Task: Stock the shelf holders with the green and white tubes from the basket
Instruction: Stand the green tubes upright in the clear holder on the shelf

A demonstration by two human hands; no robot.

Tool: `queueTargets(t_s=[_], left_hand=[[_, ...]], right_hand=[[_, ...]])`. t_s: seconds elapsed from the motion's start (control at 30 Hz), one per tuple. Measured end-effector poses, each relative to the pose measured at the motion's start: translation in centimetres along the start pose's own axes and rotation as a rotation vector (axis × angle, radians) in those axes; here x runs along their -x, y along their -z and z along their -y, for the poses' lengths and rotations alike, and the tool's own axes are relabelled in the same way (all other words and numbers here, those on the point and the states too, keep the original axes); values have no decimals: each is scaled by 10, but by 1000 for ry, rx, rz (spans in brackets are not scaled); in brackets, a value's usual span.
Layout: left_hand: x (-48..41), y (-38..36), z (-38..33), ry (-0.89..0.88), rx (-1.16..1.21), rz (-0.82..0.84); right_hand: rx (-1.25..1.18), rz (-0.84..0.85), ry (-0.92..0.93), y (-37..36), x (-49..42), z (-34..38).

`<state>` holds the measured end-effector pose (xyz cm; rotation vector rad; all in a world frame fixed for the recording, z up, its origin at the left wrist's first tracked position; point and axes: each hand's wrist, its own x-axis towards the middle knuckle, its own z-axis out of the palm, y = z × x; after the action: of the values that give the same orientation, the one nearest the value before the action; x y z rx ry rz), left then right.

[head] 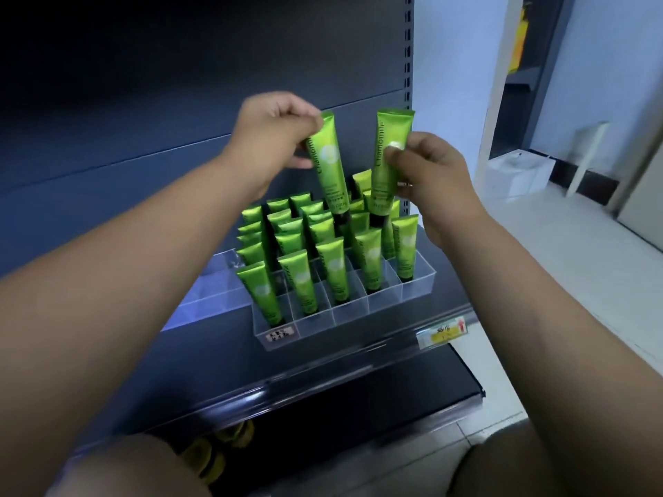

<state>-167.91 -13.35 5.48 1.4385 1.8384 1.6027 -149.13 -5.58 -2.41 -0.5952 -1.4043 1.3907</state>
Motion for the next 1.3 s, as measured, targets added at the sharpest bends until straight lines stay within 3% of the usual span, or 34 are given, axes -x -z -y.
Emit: queueTargets(t_s=[0.33,0.6,0.8,0.93,1.3], left_hand=[[-47,-42,22,-3,-60,-29],[-68,-58,37,-61,-35,-117],[-75,-67,37,-63,16,-137],[-76,-70,40,-72,11,-136],[-79,-71,49,-37,-3,-153]], right_hand=[[-195,-159,27,33,-40,-29],[-453,-259,-66,33,-58,-51],[-471,-251,-68,48,-57,-62],[-628,-243,-82,57,-61,-62],[-540,-301,-60,55,-81,-62]])
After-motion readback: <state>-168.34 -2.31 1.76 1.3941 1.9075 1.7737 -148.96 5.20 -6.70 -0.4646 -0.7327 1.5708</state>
